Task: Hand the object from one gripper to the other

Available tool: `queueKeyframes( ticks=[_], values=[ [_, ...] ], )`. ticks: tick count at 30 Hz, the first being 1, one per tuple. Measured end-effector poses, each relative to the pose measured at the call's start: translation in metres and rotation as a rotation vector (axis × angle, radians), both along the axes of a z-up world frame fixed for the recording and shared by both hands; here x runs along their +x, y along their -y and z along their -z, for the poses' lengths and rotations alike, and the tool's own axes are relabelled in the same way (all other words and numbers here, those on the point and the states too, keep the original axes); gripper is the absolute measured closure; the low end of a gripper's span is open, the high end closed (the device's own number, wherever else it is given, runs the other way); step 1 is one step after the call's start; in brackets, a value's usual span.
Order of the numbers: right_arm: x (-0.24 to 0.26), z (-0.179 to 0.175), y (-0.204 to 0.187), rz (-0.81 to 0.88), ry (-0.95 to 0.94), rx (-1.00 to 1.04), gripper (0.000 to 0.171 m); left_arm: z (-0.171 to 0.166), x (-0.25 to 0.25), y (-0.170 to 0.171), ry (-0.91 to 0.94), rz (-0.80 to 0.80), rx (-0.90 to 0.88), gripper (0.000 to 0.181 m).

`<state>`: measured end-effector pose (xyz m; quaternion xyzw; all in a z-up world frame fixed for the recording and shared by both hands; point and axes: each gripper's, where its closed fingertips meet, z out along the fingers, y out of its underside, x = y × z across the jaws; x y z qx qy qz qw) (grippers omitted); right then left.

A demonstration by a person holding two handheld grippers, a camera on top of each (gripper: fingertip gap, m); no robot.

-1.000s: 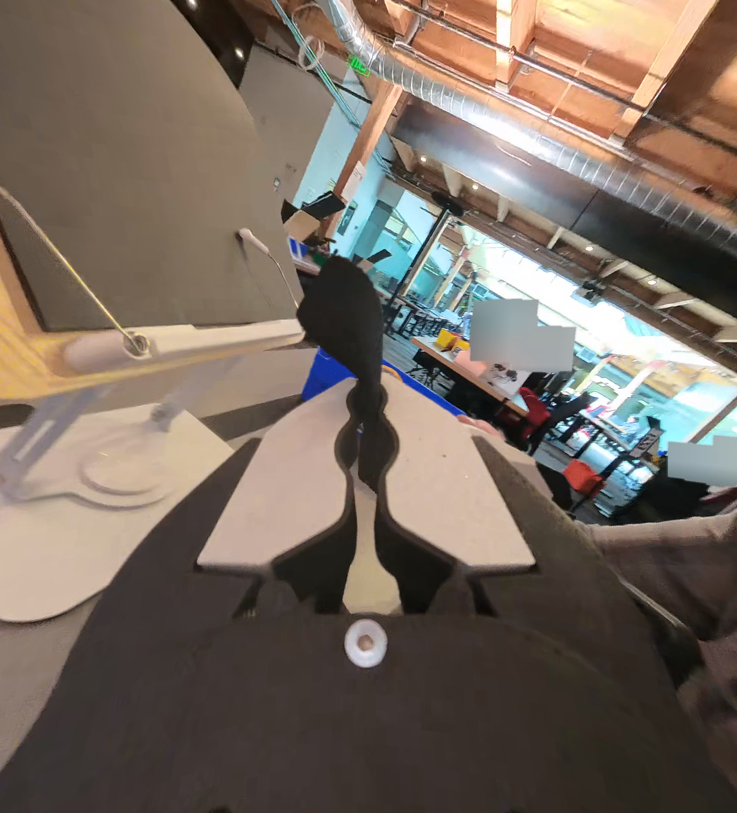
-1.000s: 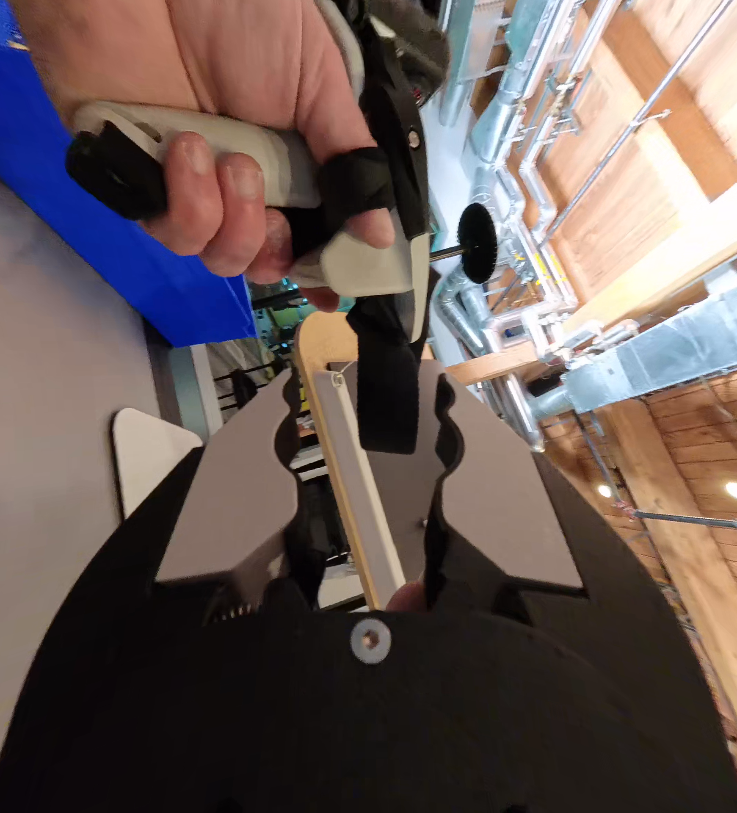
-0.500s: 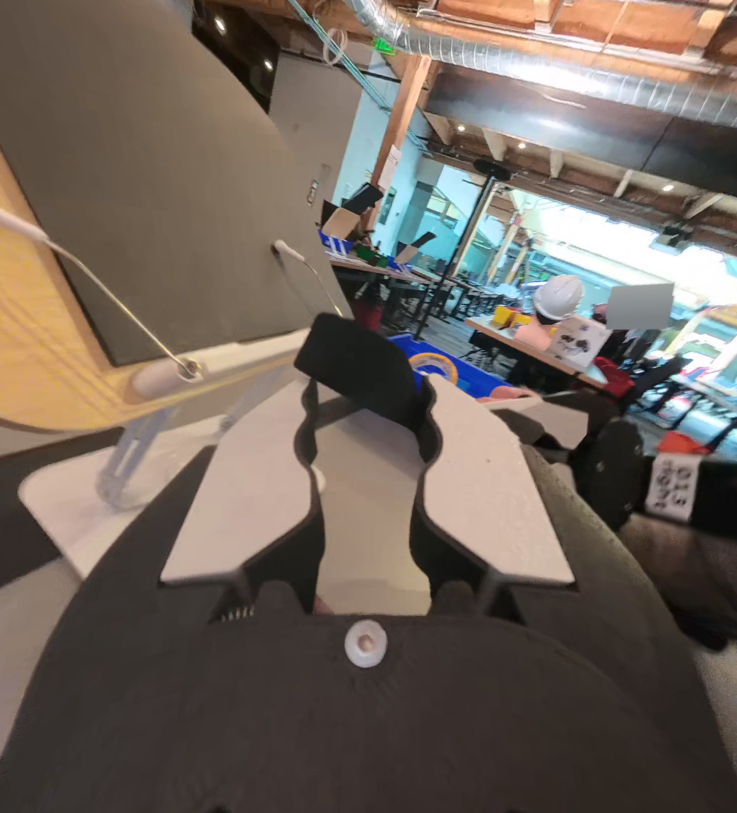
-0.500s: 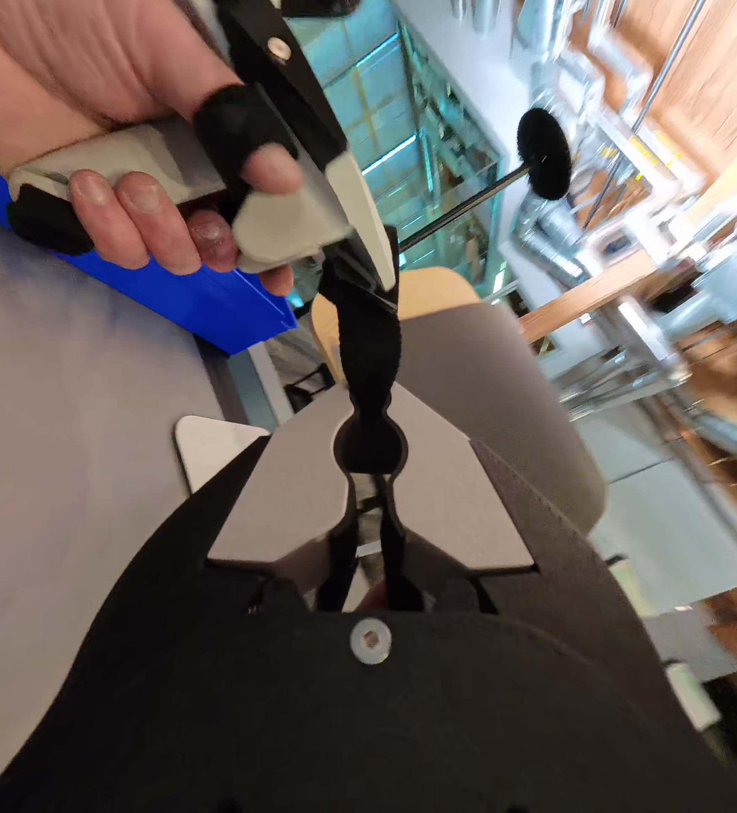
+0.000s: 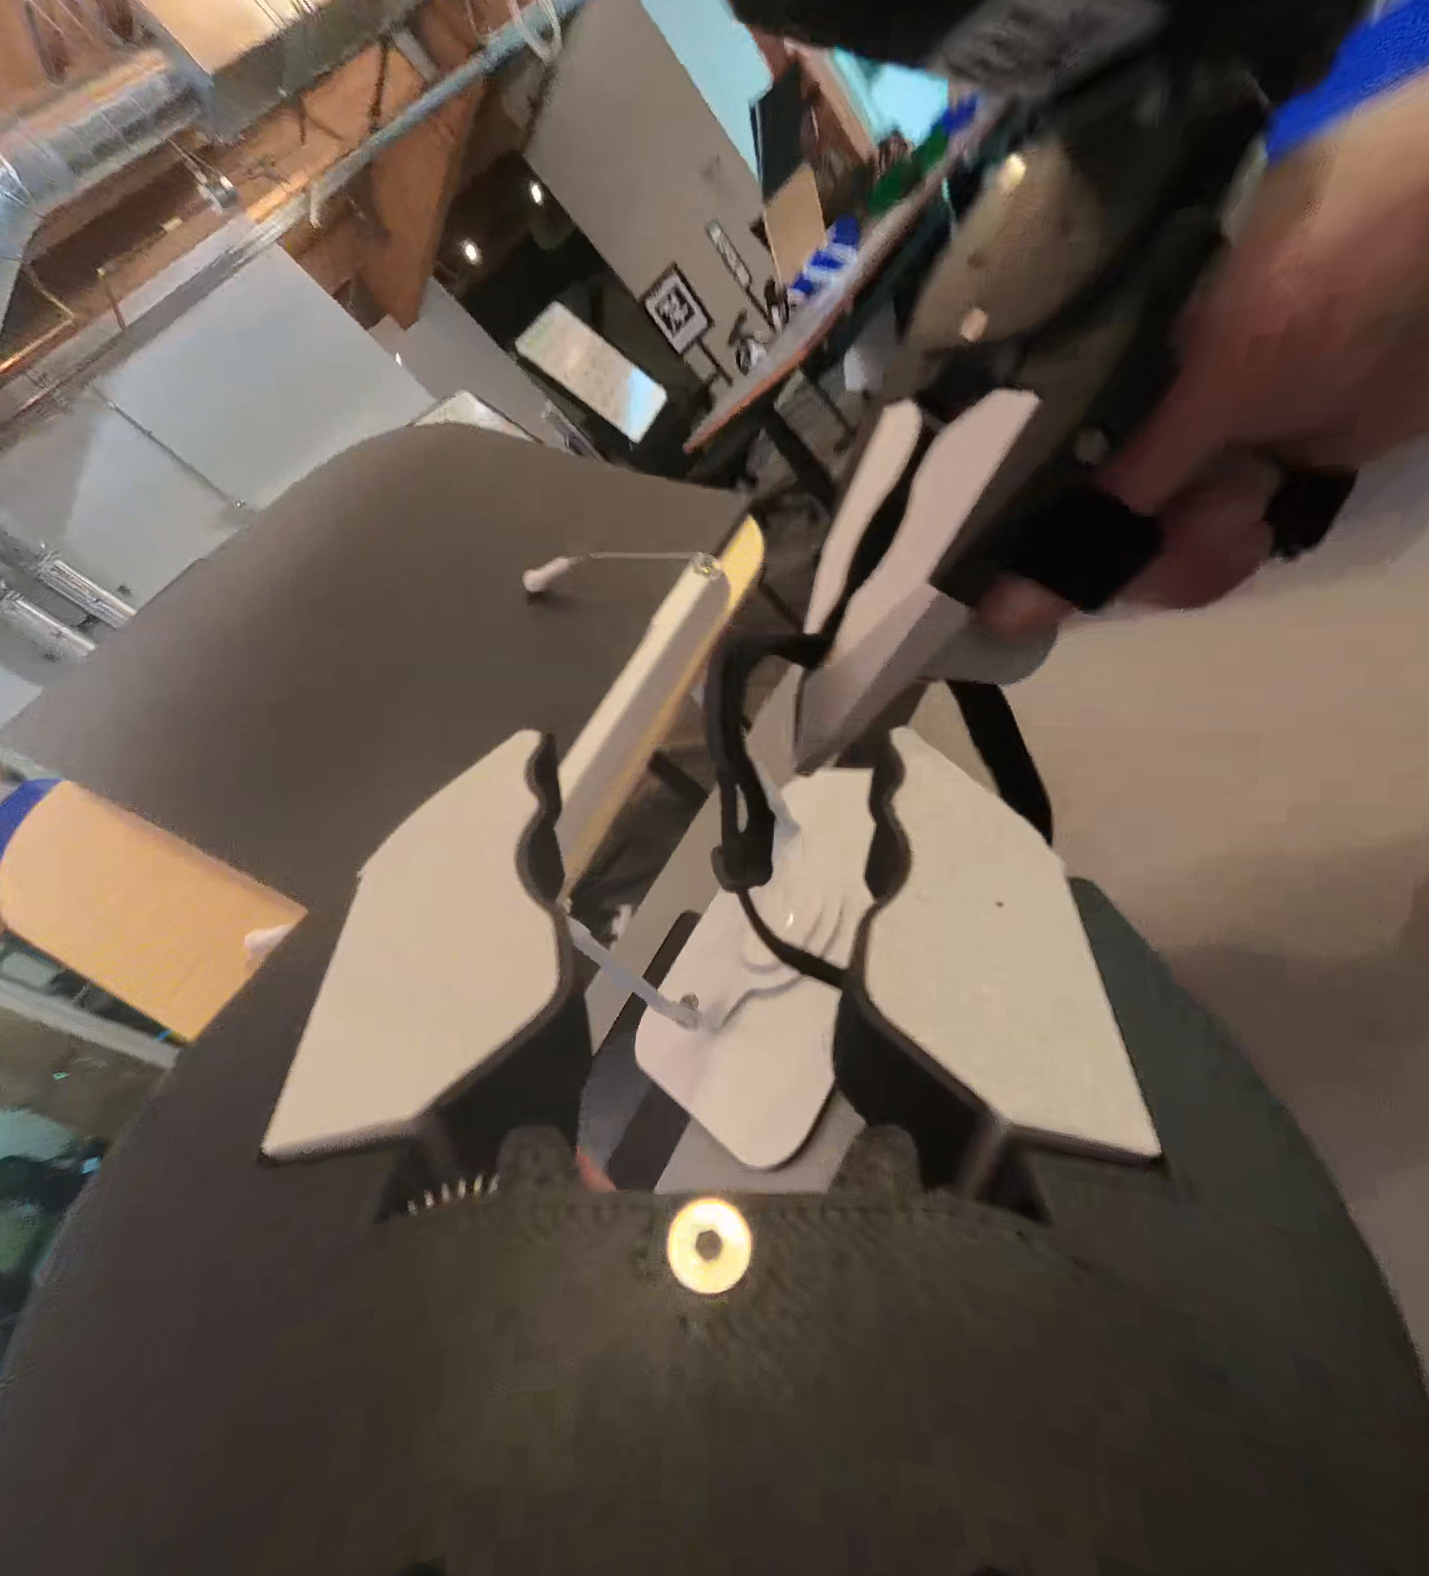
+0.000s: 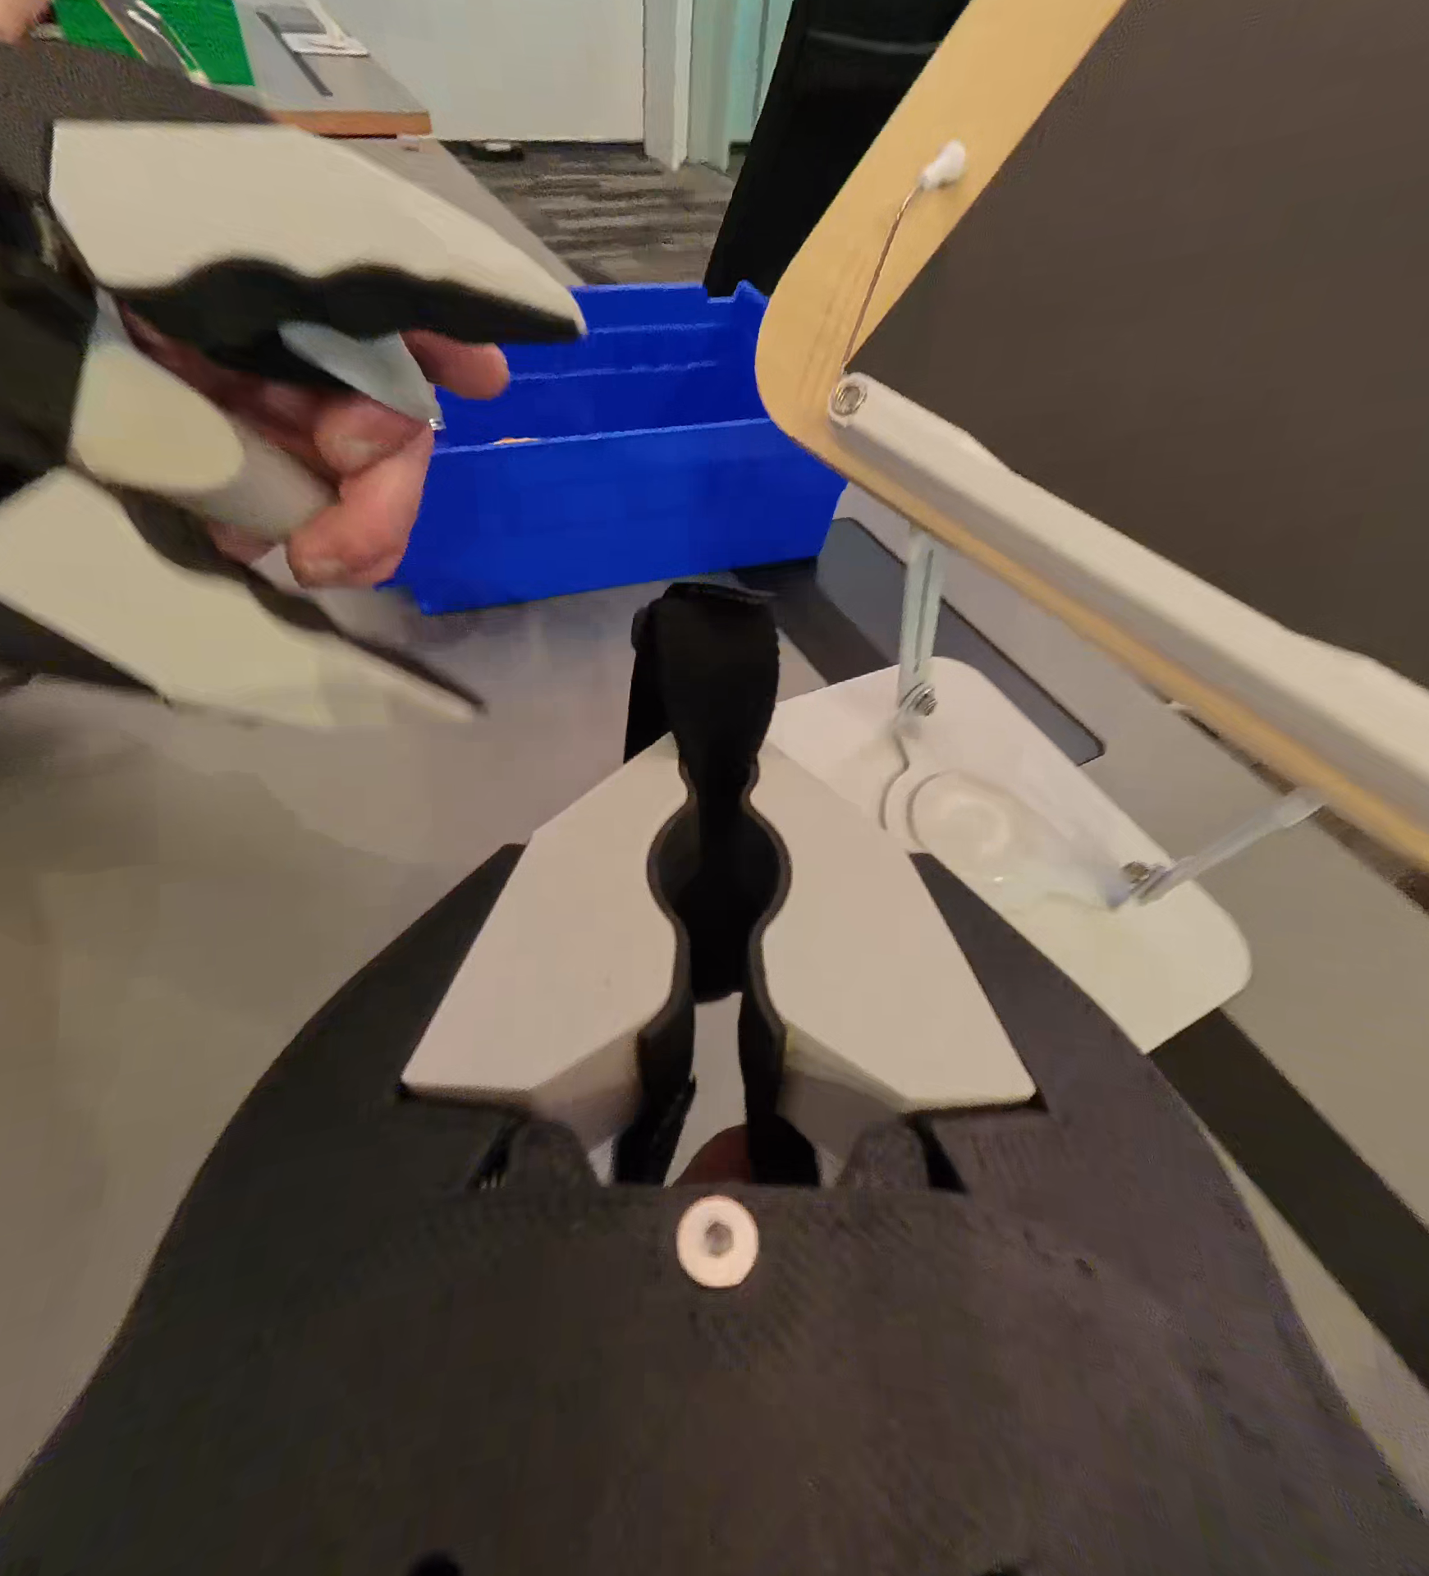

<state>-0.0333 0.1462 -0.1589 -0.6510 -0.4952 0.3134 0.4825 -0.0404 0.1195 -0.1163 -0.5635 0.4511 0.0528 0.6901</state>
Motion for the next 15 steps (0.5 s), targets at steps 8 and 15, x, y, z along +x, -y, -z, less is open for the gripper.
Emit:
queueKeyframes(
  ticks=[8,15],
  values=[
    [-0.014,0.0,0.011,-0.006,-0.152,-0.221,0.171,0.048,0.016,-0.014,-0.123,-0.156,-0.05,0.081],
    [-0.022,-0.007,0.021,0.001,-0.239,-0.272,0.171,0.067,0.006,-0.027,-0.129,-0.238,-0.123,0.074]
  ],
)
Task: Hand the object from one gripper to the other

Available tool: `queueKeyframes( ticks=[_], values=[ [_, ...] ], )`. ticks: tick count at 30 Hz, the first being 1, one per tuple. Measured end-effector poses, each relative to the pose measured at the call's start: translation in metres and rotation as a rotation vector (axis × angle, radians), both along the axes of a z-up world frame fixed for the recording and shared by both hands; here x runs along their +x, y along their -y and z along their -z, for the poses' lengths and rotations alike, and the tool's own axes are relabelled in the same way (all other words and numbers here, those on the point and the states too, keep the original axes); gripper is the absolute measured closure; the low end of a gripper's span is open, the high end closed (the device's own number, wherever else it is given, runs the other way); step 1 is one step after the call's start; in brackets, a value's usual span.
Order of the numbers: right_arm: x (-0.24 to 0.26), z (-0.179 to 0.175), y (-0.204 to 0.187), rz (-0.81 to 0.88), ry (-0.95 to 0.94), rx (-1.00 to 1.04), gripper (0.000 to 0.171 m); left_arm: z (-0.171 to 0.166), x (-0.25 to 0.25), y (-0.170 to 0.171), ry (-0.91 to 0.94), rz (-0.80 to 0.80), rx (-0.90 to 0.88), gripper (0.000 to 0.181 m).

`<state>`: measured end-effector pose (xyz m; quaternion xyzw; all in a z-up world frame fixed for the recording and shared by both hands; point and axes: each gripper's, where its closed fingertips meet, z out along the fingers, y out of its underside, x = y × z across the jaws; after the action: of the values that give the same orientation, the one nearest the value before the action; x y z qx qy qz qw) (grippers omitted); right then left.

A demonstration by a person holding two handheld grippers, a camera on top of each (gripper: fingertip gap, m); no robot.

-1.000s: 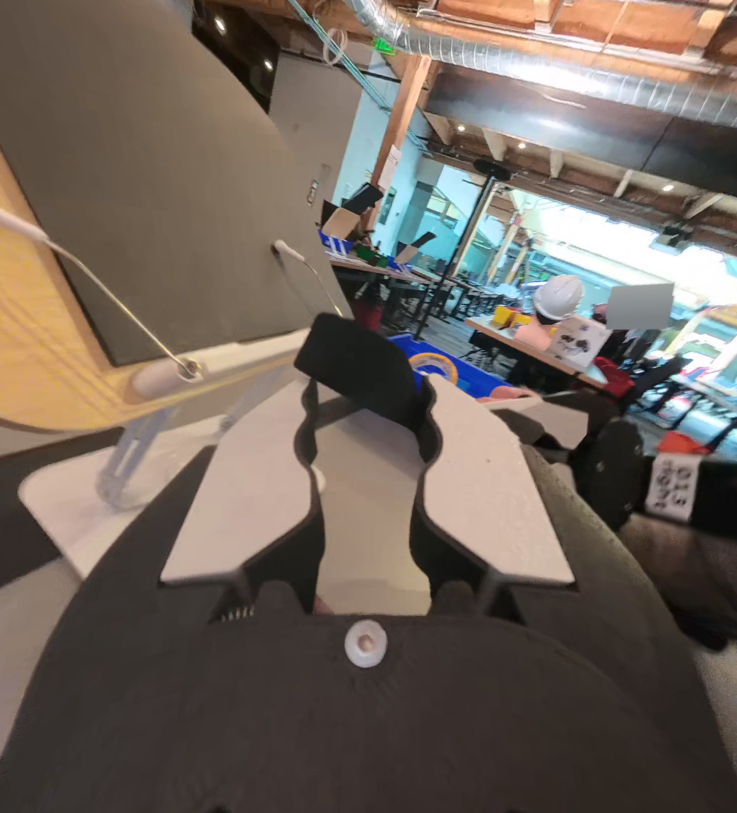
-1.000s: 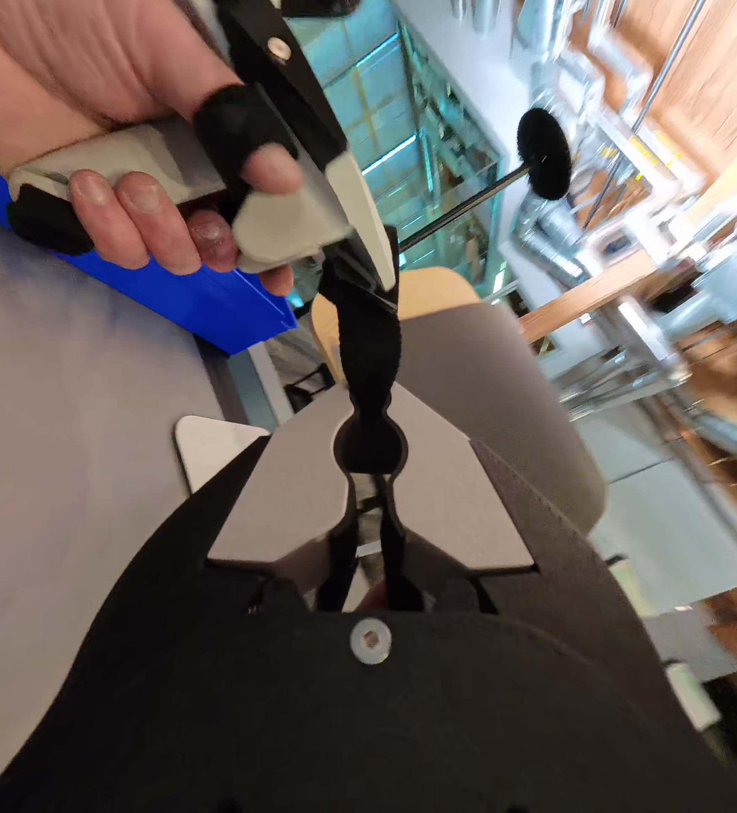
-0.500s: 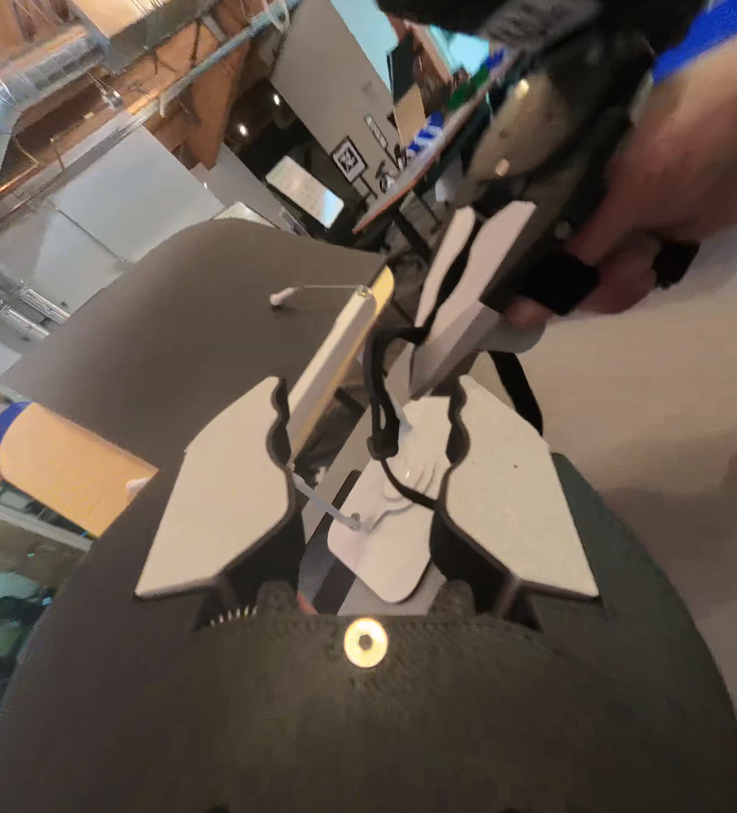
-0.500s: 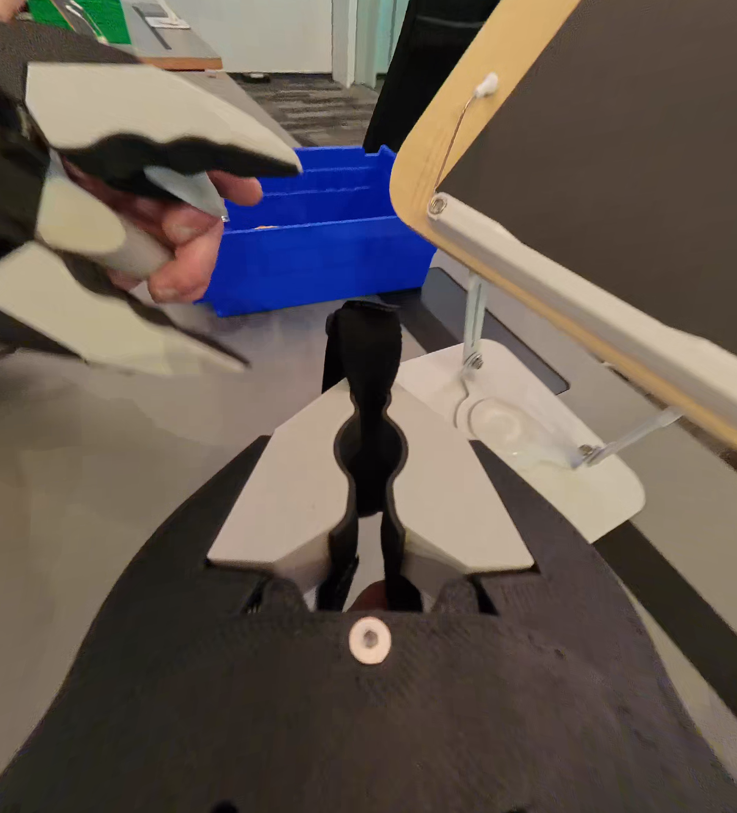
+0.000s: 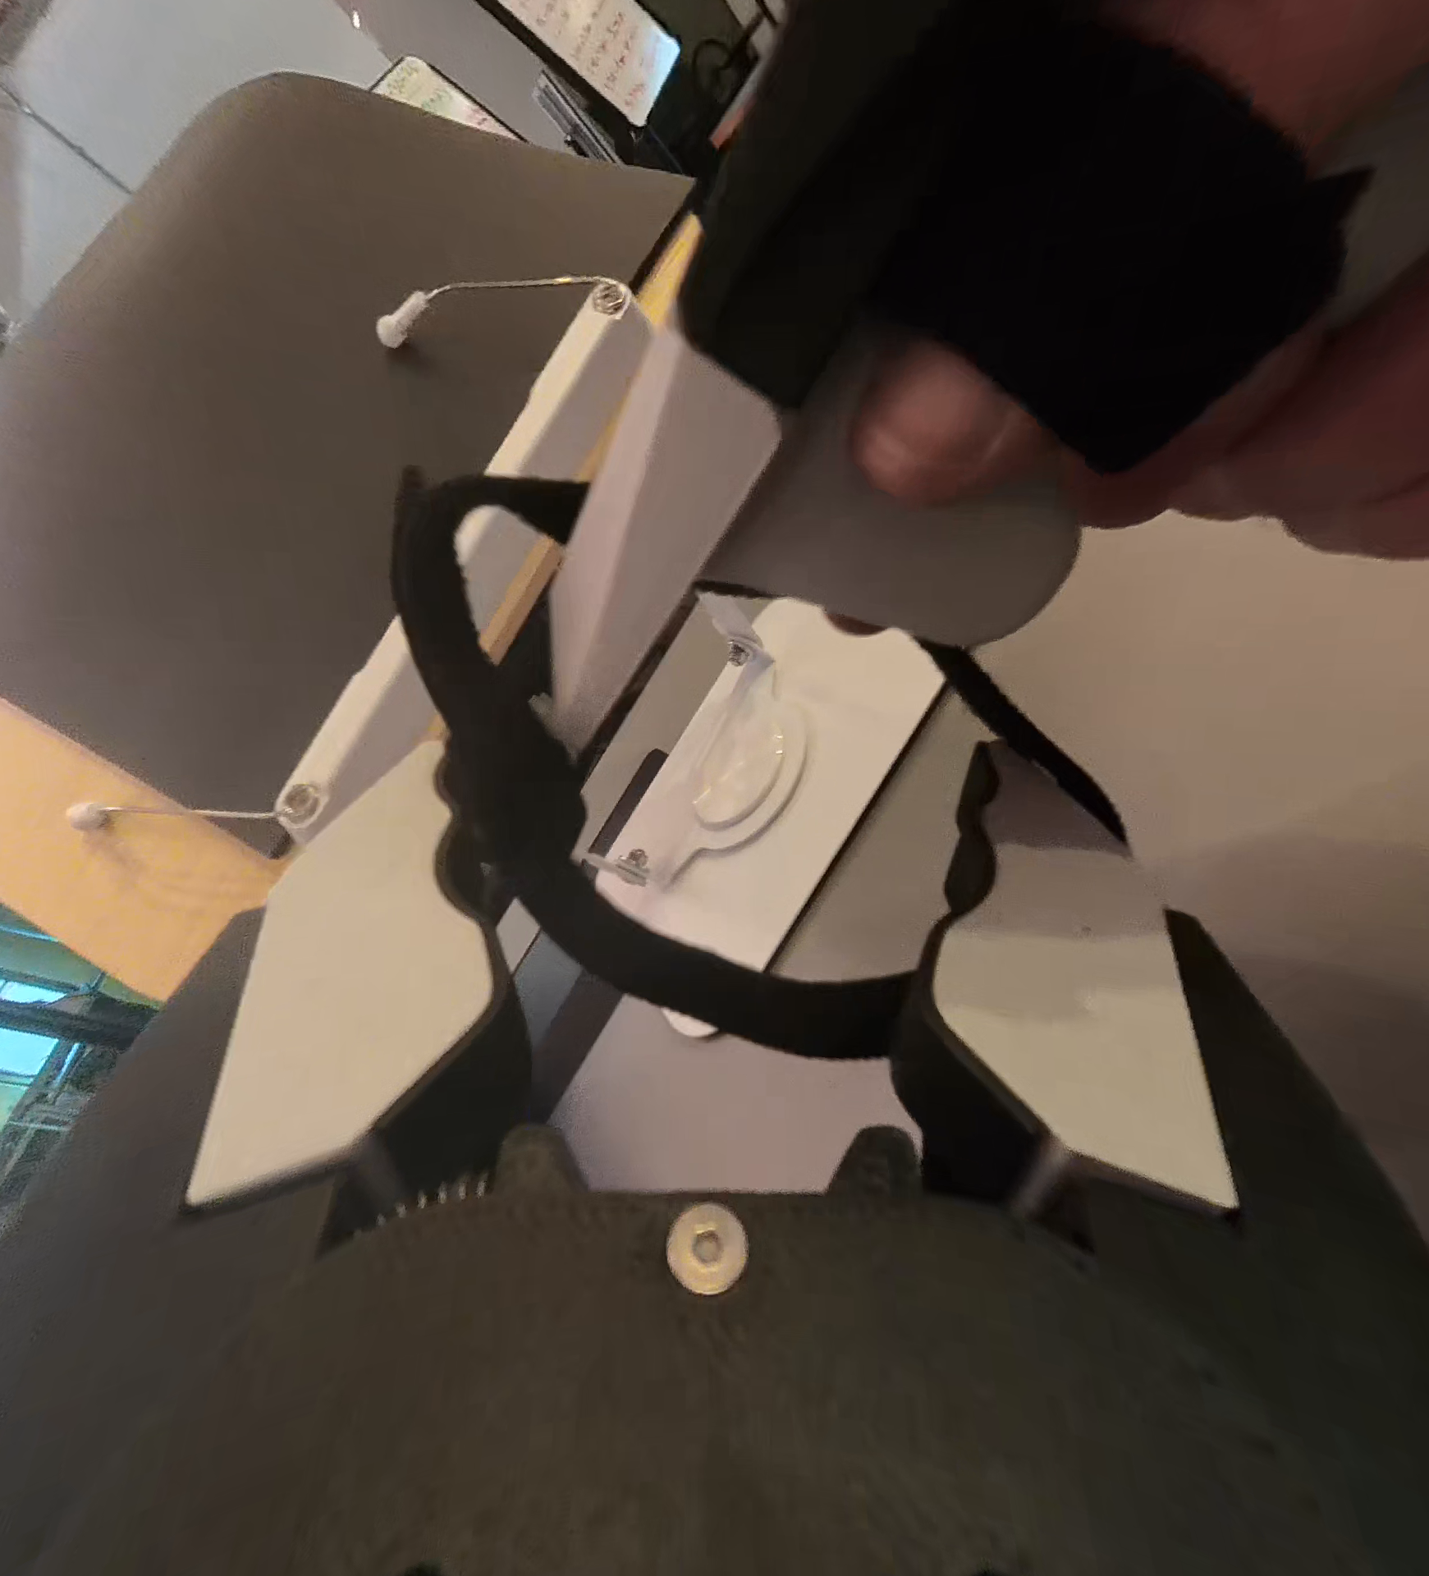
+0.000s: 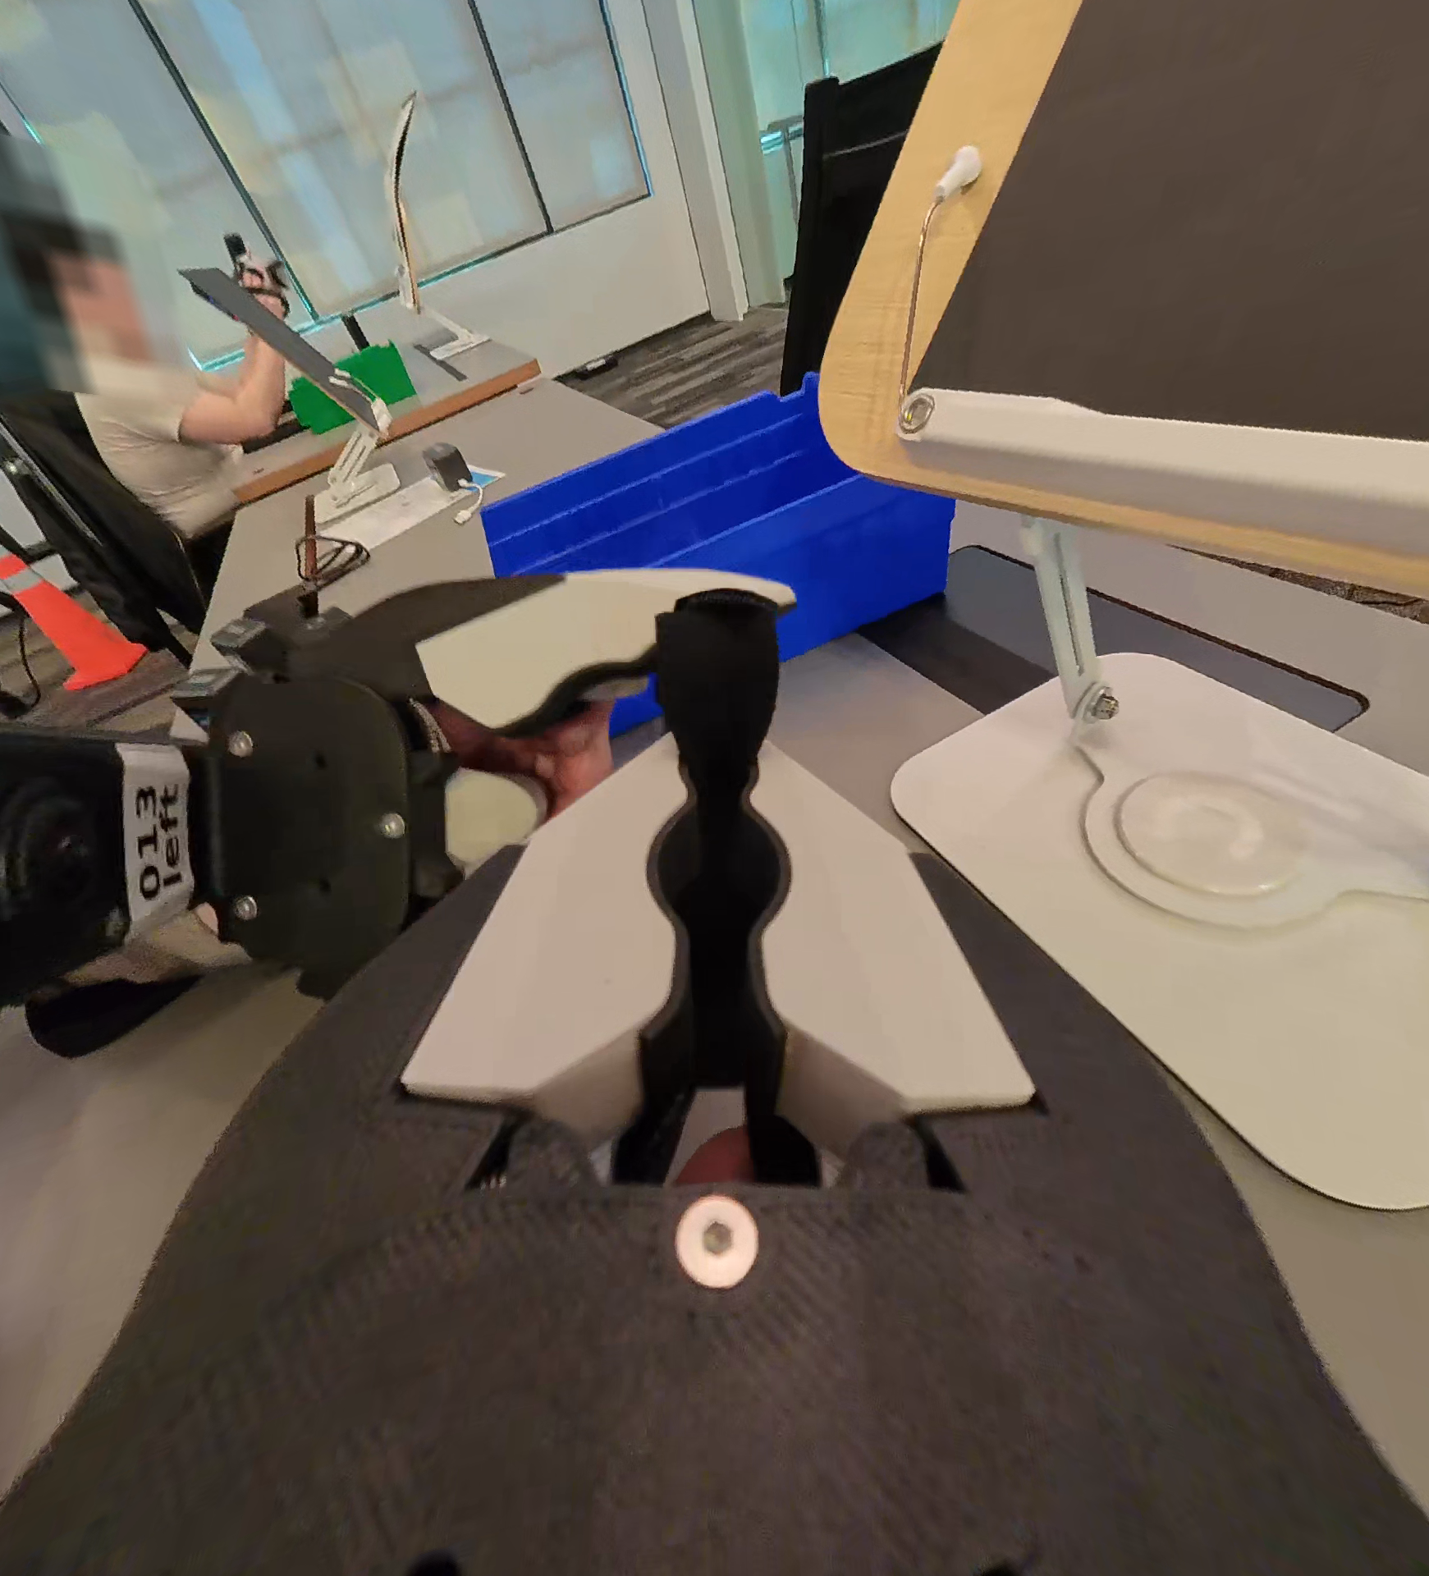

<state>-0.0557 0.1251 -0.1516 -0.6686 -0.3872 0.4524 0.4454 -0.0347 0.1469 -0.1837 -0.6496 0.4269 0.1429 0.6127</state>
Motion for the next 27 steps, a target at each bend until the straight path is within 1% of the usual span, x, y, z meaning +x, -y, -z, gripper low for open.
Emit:
queueKeyframes(
  ticks=[6,10,14,16,18,22,24,26,27],
  values=[
    [0.002,-0.004,-0.009,0.071,-0.047,0.02,0.171,0.001,0.015,0.009,0.056,0.059,-0.034,0.069],
    [0.006,-0.007,-0.015,0.09,-0.059,0.059,0.171,-0.005,0.018,0.013,0.132,0.113,-0.074,0.071],
    [0.006,-0.008,-0.013,0.055,-0.043,0.092,0.171,-0.005,0.028,0.023,0.274,0.245,-0.218,0.069],
    [0.006,-0.009,-0.012,0.037,-0.044,0.076,0.171,-0.006,0.025,0.021,0.33,0.261,-0.276,0.07],
    [0.005,-0.009,-0.01,0.029,-0.05,0.062,0.171,-0.005,0.021,0.017,0.31,0.242,-0.26,0.071],
    [-0.001,-0.009,-0.002,0.028,-0.08,0.011,0.171,0.004,0.018,0.011,0.181,0.15,-0.142,0.078],
    [-0.001,-0.01,0.0,0.029,-0.089,-0.004,0.171,0.003,0.014,0.008,0.149,0.096,-0.088,0.086],
    [-0.002,-0.013,0.002,0.017,-0.098,-0.021,0.171,-0.003,0.006,0.004,0.131,0.047,-0.026,0.104],
    [-0.002,-0.013,0.004,0.012,-0.105,-0.03,0.171,-0.006,0.004,0.003,0.118,0.038,-0.004,0.11]
  ],
)
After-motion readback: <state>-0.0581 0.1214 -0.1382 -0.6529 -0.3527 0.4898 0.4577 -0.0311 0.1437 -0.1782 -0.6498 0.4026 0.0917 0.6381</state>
